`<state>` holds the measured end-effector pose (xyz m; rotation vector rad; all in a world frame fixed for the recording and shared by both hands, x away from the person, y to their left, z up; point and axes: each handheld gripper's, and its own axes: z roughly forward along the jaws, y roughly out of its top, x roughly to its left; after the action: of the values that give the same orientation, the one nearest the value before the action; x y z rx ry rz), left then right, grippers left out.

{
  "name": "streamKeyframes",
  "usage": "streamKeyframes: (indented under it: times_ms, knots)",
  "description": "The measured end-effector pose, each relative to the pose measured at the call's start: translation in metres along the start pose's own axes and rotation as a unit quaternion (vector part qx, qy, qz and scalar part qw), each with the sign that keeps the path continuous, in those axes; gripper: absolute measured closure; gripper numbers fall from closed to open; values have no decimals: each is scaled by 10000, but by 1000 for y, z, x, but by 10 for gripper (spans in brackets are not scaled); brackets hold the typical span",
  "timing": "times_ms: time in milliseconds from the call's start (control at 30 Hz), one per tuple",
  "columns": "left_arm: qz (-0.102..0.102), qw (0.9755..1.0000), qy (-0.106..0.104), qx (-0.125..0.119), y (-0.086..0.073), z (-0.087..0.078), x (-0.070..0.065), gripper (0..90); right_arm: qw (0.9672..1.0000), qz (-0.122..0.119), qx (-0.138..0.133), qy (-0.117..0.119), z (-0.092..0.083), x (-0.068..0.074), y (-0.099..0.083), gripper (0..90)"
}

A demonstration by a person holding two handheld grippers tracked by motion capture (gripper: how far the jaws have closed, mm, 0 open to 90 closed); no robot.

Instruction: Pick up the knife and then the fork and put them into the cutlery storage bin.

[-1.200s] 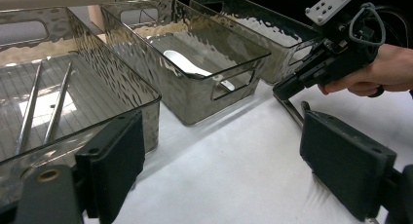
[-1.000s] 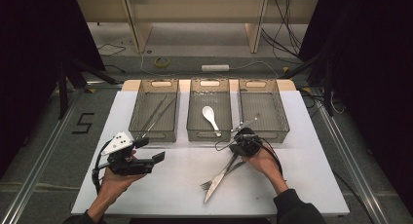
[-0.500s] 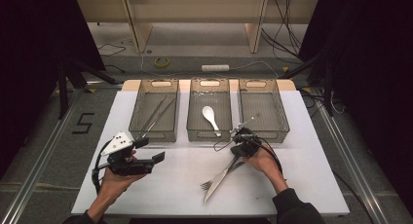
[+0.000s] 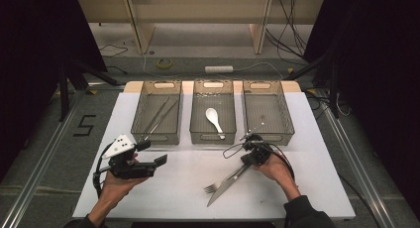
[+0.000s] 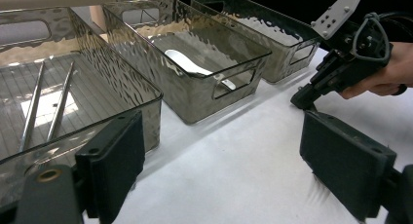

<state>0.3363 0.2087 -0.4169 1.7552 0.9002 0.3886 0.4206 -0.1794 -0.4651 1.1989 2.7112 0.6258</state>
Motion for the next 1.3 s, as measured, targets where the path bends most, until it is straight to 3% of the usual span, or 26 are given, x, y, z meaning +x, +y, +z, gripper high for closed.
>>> streamKeyframes:
  times_ms: [533, 900, 1067, 1300]
  knots:
    - [1, 10000, -2, 13, 0, 0, 0, 163, 9998, 136, 73, 102, -9, 2, -18, 900]
    - [1, 10000, -7, 12, 0, 0, 0, 164, 9997, 53, 188, 126, -18, 10, -35, 900]
    - [-3, 10000, -7, 12, 0, 0, 0, 164, 9996, -92, 240, 75, -21, 16, -40, 900]
    - [6, 10000, -2, 11, 0, 0, 0, 164, 9992, -134, 333, 185, -25, 23, -49, 900]
